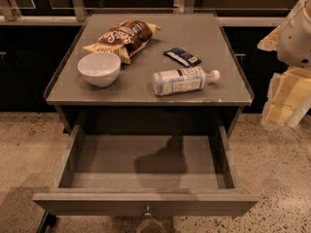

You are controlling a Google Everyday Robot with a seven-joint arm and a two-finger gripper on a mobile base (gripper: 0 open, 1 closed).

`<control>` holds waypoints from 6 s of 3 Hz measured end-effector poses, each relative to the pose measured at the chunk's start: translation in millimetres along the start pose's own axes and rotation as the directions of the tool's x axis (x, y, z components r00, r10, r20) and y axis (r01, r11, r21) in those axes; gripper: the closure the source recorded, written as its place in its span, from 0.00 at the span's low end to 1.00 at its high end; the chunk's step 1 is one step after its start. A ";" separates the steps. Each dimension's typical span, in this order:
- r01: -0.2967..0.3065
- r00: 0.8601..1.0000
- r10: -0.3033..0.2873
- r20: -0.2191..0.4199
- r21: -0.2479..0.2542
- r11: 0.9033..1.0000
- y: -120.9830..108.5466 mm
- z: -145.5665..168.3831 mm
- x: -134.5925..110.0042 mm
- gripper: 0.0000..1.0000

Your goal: Place blue plastic bottle into top drawer

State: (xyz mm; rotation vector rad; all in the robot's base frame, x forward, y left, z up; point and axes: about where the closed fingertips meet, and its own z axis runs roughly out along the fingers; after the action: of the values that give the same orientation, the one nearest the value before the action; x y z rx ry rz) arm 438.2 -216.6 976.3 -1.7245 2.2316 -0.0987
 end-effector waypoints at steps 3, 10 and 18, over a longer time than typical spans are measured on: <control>0.033 0.994 -0.032 0.104 -0.007 0.999 -50.0 21.9 -8.0 0.00; -0.036 0.936 0.110 0.334 -0.219 0.975 -117.9 197.8 -115.6 0.19; -0.543 0.679 0.662 0.318 -0.389 0.744 68.2 189.3 -20.3 1.00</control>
Offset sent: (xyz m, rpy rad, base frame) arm 0.0224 -0.0024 -0.0039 0.0305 -0.0143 0.0328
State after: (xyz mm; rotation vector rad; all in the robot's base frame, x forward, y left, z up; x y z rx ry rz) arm 434.1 -152.7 784.4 -0.8619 2.3875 0.7084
